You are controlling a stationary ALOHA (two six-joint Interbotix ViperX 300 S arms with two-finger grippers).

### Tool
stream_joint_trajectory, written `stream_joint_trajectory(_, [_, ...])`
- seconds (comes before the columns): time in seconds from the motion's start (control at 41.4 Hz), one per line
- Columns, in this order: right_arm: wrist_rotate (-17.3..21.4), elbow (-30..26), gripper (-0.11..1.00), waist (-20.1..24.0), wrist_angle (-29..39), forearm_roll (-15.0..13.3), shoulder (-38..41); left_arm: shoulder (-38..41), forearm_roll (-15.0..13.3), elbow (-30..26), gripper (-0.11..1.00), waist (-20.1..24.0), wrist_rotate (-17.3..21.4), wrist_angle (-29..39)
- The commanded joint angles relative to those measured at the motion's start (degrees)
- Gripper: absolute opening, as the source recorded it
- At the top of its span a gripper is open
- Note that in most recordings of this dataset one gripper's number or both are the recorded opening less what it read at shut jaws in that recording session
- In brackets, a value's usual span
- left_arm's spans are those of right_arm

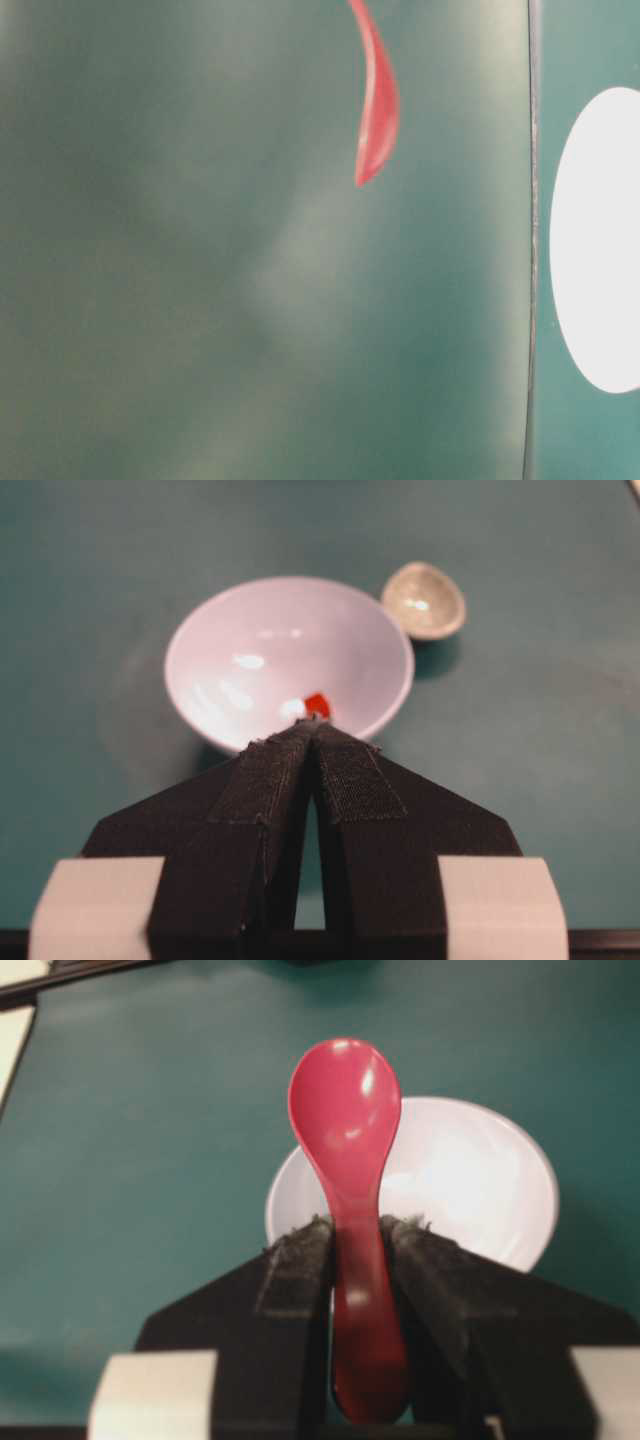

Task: Grip the spoon and scoop the red block from the bowl with right arm.
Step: 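Lift the pink spoon out of the spoon rest with the right gripper, then carry the spoon over the white bowl and lower it inside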

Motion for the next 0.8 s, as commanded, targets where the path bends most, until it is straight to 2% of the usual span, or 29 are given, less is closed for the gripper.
stream_joint_trajectory(0.0, [-0.1,-4.2,0.24,-4.0,6.0,-1.2,0.1,0.5,0.1,-1.1,0.0,0.1,-0.2,0.4])
stream_joint_trajectory(0.242, [0.2,-10.6,0.24,-10.2,17.1,-2.3,2.5,0.4,0.0,-1.1,0.0,0.1,-0.2,1.8])
stream_joint_trajectory(0.484, [1.8,-16.0,0.24,-11.3,19.7,-1.8,6.0,0.0,0.0,-1.1,0.0,0.1,-0.2,2.3])
stream_joint_trajectory(0.556, [4.4,-17.2,0.24,-11.5,19.7,-1.8,7.0,0.0,0.0,-1.1,0.0,0.1,-0.2,2.5])
stream_joint_trajectory(0.774, [18.0,-19.1,0.24,-11.8,20.0,-1.8,9.2,0.0,0.0,-1.1,0.0,0.1,-0.2,3.5])
